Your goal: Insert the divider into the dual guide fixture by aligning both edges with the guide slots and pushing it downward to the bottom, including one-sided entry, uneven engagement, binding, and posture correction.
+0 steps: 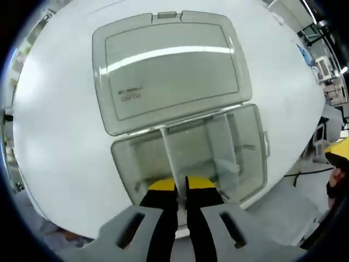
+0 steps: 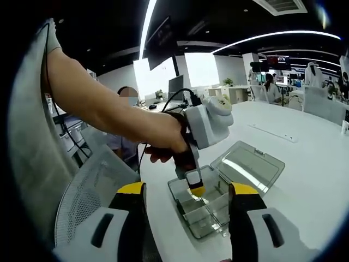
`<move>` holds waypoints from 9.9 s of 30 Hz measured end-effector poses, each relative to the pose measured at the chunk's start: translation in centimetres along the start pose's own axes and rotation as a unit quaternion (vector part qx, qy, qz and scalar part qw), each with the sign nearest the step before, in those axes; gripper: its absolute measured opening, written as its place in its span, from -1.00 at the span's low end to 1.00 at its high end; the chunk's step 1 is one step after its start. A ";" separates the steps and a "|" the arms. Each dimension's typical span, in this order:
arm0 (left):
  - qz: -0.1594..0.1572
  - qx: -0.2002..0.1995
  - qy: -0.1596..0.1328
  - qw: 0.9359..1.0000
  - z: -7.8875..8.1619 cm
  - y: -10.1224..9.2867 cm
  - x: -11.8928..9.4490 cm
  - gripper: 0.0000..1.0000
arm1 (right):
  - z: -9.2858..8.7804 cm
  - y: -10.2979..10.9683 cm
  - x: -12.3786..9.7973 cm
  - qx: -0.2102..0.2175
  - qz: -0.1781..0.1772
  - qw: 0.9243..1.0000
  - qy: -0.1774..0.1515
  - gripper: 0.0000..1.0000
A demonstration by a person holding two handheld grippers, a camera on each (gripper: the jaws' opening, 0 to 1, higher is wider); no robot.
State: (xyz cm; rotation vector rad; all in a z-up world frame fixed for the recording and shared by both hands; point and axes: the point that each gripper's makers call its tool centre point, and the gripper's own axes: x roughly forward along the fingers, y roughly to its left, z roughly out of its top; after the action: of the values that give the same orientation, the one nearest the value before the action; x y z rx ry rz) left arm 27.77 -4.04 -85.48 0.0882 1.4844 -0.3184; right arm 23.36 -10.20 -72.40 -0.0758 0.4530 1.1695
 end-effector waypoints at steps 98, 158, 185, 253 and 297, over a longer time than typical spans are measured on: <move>-0.112 -0.020 -0.122 0.986 0.1 0.2 -1.5 -0.83 | 0.1 -0.8 -0.9 0.001 -0.018 1.000 0.017 0.18; -0.291 0.187 -0.441 0.828 -3.5 -5.4 -13.6 0.02 | -5.8 -9.4 -10.0 -0.001 -0.110 0.992 0.061 0.28; -0.263 0.263 -0.446 0.814 -3.4 -6.4 -13.2 0.15 | -11.8 -13.5 -11.3 -0.030 -0.081 0.980 0.181 0.14; -0.232 0.283 -0.425 0.828 -3.4 -6.5 -11.0 0.22 | -18.1 -16.4 -11.7 -0.189 0.045 0.871 0.451 -0.44; -0.237 0.276 -0.416 0.833 -3.7 -7.2 -10.5 0.21 | -17.8 -16.0 -12.1 -0.226 0.068 0.845 0.480 -0.46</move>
State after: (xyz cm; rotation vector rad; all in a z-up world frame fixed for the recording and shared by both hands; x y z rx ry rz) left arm 21.77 -8.38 -74.49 0.0291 0.4835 -1.0447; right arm 28.57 -32.26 -86.74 -1.0987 1.0618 1.3038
